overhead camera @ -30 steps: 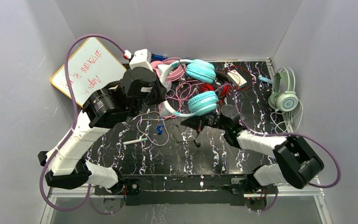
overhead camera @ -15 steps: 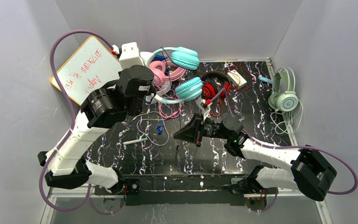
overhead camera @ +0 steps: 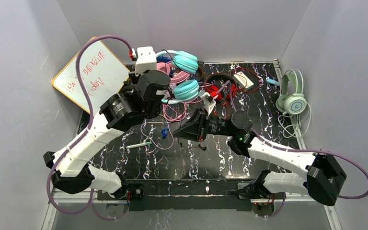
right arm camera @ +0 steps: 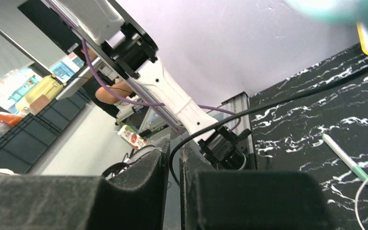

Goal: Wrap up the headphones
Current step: Wrap the headphones cable around the headphones.

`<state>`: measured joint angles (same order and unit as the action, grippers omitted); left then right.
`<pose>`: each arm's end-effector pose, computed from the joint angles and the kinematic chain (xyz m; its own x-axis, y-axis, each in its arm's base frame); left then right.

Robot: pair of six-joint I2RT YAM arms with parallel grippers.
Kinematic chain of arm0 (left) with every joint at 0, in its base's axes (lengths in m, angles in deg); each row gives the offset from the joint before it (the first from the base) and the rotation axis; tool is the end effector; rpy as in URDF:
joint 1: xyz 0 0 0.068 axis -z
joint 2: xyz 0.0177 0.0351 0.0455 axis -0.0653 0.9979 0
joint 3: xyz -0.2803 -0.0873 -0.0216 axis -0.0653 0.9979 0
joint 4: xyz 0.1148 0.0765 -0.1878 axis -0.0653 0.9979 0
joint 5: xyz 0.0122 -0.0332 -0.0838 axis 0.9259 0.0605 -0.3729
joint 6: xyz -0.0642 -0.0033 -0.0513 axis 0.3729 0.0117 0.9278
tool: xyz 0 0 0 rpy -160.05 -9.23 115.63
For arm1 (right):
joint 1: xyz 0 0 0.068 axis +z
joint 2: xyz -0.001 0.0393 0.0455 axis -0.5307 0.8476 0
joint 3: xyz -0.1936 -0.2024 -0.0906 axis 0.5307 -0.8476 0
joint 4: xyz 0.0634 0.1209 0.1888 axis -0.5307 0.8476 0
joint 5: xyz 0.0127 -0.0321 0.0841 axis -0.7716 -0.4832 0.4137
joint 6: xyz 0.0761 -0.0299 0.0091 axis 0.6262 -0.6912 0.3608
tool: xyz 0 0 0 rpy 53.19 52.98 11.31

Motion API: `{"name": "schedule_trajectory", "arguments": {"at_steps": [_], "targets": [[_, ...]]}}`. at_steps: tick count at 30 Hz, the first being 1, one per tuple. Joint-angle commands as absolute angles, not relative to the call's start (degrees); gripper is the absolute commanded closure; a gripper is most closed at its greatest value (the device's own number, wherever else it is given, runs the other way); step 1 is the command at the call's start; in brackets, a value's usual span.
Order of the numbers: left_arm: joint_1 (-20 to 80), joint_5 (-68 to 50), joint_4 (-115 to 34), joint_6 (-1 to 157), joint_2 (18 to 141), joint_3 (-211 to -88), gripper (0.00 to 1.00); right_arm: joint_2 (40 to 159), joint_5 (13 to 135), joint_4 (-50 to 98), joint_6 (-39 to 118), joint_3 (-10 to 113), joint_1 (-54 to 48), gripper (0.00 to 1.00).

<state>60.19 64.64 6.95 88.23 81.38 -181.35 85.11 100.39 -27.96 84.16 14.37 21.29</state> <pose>0.1749 -0.1460 0.5091 -0.1181 -0.1029 -0.9877 -0.1855 0.9794 -0.0799 0.1155 0.2217 0.3790 -0.6190 0.2602 -0.7411 -0.7853 -0.1902 0.5891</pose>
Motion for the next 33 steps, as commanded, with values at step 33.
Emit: {"name": "schedule_trajectory", "arguments": {"at_steps": [33], "targets": [[59.2, 58.1, 7.5, 71.8, 81.5, -168.5, 1.0, 88.1, 81.1, 51.1, 47.4, 60.4, 21.5, 0.95]]}}
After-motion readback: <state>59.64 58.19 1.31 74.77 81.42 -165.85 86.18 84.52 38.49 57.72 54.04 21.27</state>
